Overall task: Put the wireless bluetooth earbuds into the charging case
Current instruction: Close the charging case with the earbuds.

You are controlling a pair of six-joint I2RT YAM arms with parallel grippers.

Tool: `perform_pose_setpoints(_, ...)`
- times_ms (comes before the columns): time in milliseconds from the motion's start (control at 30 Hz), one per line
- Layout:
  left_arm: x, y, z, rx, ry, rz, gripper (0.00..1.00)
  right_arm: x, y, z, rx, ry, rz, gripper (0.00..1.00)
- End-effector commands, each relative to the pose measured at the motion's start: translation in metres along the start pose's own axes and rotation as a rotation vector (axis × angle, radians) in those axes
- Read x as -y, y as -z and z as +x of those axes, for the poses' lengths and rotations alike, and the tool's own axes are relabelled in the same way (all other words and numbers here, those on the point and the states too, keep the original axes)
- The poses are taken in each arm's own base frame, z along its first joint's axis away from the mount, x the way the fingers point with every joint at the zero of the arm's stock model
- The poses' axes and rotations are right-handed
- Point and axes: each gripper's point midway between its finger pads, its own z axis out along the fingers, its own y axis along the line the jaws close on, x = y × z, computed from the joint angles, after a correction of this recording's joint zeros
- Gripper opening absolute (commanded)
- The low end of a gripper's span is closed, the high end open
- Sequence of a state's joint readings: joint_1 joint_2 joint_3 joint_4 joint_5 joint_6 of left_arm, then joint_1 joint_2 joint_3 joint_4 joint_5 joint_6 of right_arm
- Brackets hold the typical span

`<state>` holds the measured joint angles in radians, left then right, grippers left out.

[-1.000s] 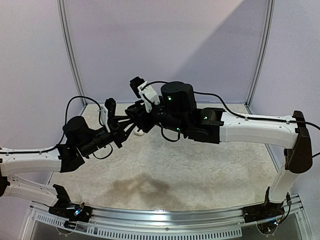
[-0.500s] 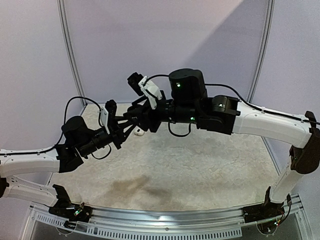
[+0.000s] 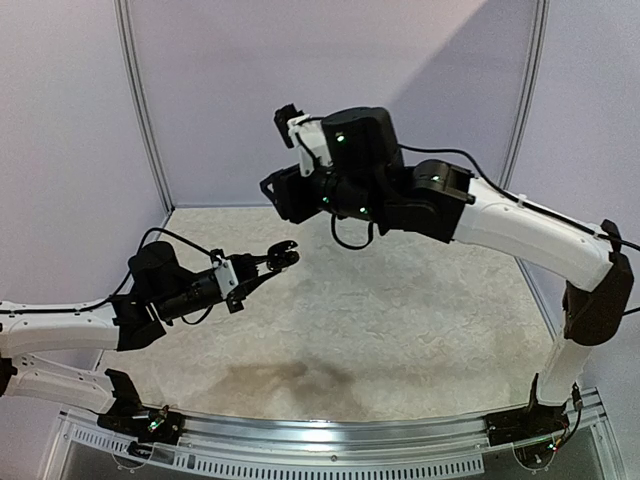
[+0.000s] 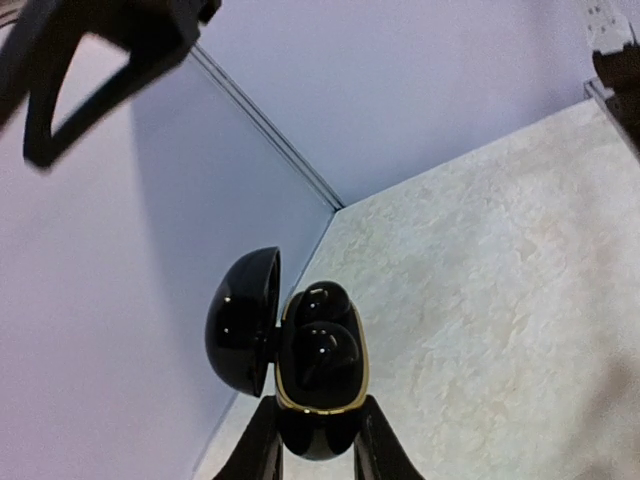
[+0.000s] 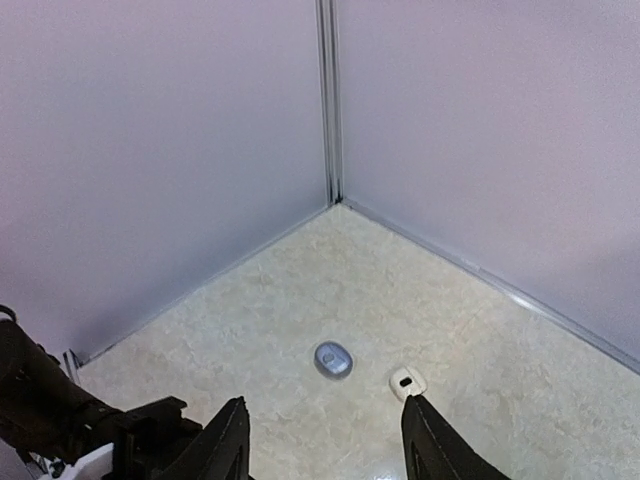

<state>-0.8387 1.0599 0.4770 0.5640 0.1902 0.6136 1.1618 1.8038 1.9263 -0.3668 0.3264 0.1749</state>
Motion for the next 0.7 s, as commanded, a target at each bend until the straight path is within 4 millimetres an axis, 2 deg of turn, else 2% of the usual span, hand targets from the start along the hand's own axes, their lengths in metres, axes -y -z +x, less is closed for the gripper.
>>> perform_pose_setpoints(0,-0.005,0.003,0.004,-0.026,-0.203,-0.046,0.0,-0.002,-0.028,0.088,-0.259,0.015,0.015,0.52)
perform_pose_setpoints(133,-0.014,0.006,0.013,-0.088,-0.194,-0.089,0.0,0.001,-0.017,0.125,-0.378,0.014,0.016,0.52)
perform_pose_setpoints(200,-0.015,0.009,0.018,-0.117,-0.183,-0.093,0.0,0.003,-0.008,0.134,-0.41,0.011,0.019,0.52)
perform_pose_setpoints(300,-0.012,0.011,0.022,-0.137,-0.151,-0.084,0.0,0.015,0.006,0.136,-0.424,0.006,0.06,0.53)
perform_pose_setpoints(367,-0.007,0.011,0.023,-0.138,-0.109,-0.056,0.0,0.028,0.013,0.13,-0.41,0.008,0.123,0.56)
perform_pose_setpoints(433,0.003,0.011,0.025,-0.149,-0.018,-0.001,0.0,0.058,0.019,0.123,-0.402,-0.035,0.218,0.57)
perform_pose_setpoints(500,0.016,0.01,0.028,-0.177,0.112,0.073,0.0,0.093,0.028,0.125,-0.419,-0.129,0.306,0.58)
perform_pose_setpoints(600,0.034,0.012,0.037,-0.259,0.324,0.158,0.0,0.138,0.045,0.148,-0.453,-0.264,0.44,0.6)
perform_pose_setpoints(667,0.043,0.013,0.038,-0.305,0.445,0.201,0.0,0.164,0.064,0.17,-0.469,-0.32,0.514,0.63)
